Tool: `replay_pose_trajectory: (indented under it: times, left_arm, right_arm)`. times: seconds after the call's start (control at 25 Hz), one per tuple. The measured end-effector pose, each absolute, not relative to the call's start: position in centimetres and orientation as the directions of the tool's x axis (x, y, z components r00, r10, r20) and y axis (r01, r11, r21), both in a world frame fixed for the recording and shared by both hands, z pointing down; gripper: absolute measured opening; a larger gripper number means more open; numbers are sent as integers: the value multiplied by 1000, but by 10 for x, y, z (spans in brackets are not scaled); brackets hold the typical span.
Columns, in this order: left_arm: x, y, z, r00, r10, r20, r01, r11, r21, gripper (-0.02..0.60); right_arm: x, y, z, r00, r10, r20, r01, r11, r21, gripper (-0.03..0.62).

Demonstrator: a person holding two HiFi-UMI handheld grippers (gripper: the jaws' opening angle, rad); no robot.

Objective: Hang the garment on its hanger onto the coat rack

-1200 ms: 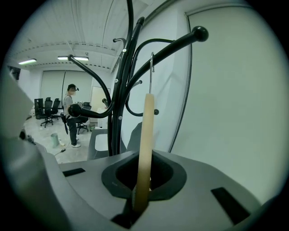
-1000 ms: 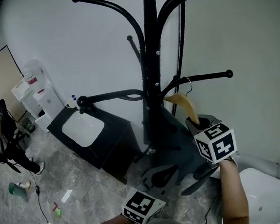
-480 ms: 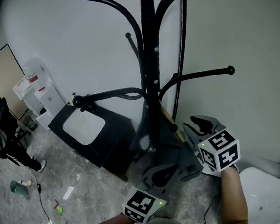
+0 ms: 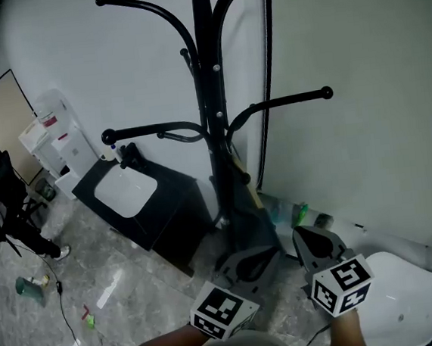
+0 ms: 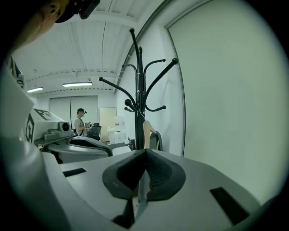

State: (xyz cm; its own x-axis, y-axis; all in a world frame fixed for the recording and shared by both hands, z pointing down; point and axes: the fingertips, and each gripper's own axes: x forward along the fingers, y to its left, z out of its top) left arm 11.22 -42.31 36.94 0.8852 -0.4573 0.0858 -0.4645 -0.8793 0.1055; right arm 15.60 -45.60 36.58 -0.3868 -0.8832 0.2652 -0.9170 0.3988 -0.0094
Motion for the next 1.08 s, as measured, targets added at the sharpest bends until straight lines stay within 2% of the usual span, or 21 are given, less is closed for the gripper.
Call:
replay_pose_trajectory:
  times: [0.44, 1.08]
  left_arm:
    - [125, -384, 365, 873, -483, 67, -487, -867, 107, 5]
    - [116, -385, 360, 855, -514, 63, -518, -850, 96, 5]
  right_arm:
    - [163, -405, 361, -430, -879, 204, -903, 423, -78, 14]
    - [154, -413, 354, -459, -869, 186, -888, 454, -70, 14]
